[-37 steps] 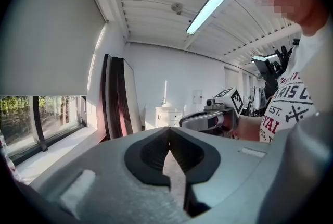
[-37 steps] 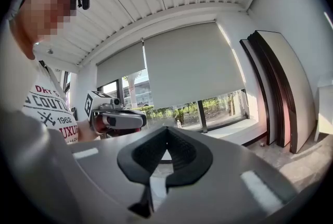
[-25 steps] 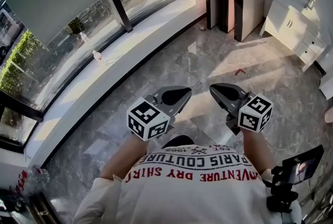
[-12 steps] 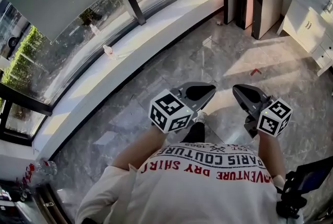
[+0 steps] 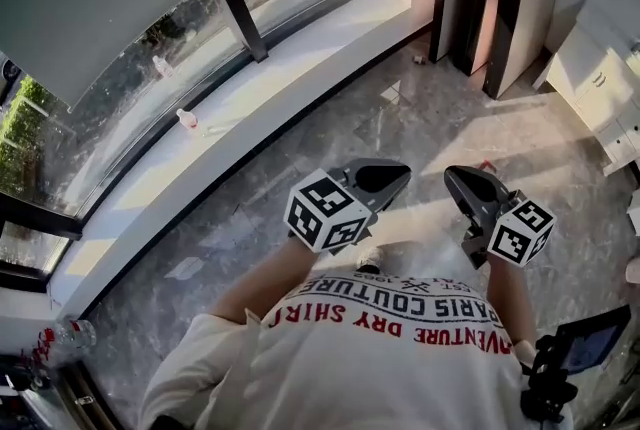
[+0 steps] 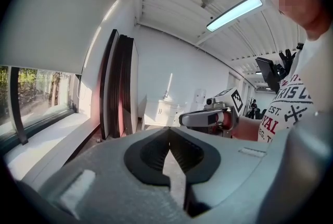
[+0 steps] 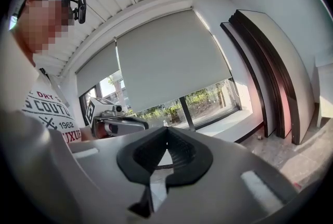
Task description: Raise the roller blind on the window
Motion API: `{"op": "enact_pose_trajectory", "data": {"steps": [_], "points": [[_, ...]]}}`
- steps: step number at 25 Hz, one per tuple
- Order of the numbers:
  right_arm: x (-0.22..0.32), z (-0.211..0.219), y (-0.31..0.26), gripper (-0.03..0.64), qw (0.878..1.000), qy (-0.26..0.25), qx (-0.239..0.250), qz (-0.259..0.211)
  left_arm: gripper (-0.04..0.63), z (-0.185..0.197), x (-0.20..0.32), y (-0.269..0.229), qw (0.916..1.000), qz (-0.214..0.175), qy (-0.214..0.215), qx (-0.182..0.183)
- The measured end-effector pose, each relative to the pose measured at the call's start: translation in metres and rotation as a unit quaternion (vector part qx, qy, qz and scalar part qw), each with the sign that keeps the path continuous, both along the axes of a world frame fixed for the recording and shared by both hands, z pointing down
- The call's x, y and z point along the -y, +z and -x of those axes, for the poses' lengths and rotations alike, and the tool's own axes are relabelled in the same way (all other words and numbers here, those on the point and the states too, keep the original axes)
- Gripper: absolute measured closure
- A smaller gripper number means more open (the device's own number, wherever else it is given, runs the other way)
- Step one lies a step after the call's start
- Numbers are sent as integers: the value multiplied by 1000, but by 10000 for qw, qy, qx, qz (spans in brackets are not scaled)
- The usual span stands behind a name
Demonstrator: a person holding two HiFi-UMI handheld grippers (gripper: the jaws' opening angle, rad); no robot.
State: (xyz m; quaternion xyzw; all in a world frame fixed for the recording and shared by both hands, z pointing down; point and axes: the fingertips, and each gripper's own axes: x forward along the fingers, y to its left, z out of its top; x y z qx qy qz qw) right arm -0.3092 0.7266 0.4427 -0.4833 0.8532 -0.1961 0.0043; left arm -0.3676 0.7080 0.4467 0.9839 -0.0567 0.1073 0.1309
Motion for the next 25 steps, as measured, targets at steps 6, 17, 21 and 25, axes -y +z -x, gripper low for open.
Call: {"op": "enact_pose_trajectory", "data": {"steps": [6, 17, 21, 25], "points": [[81, -30, -17, 611, 9998, 62, -168, -108, 591, -30, 87, -16, 9999, -70, 5, -128], [137, -89, -20, 611, 9993, 313, -65, -178, 591, -89, 150, -27, 9990, -213, 295, -245], [162, -119, -13, 611, 9995, 273, 51, -174, 591, -120, 173, -19, 9993, -175, 303, -121], [195, -162, 1, 611, 9997, 154, 144, -122, 591, -164, 204, -11, 9996, -144, 240, -2]]}}
